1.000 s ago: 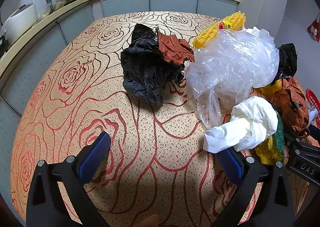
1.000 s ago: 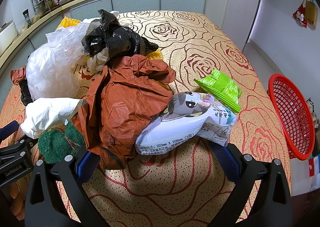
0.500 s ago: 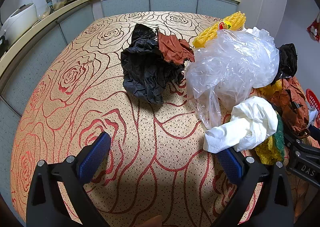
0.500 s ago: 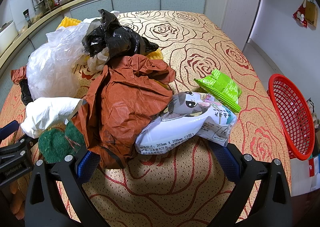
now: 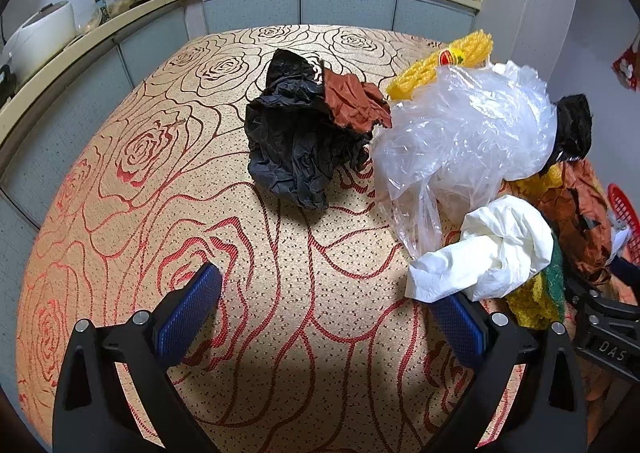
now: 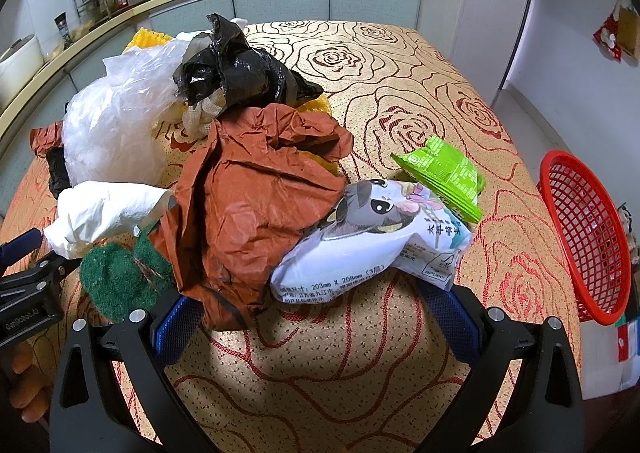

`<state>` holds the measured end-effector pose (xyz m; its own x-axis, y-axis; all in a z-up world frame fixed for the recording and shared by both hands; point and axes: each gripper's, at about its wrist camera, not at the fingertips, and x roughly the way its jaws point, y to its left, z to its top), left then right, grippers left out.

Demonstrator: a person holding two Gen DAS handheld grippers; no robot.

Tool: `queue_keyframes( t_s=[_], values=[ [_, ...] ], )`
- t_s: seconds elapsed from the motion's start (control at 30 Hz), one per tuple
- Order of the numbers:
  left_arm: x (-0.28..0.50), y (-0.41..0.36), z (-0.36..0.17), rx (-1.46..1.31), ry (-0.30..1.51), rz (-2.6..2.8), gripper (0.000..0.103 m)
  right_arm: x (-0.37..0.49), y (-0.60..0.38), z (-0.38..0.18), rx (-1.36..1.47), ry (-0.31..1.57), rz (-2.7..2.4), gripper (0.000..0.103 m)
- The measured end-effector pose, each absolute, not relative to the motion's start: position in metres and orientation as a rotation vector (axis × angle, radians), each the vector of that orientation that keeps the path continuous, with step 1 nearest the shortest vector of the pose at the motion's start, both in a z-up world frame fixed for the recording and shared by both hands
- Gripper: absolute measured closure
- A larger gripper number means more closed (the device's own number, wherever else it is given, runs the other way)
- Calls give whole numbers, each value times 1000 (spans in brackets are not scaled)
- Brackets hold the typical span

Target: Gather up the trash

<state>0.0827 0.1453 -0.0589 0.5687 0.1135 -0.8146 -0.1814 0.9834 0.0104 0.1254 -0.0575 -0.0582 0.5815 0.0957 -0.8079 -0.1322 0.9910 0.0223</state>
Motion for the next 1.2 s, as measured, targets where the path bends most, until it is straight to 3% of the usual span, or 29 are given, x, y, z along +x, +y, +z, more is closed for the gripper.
queue_keyframes(
  t_s=[1.2],
  values=[
    [83,145,-59,-75,951,176,7,123,-56,-60,-41,940,133,6]
  ],
)
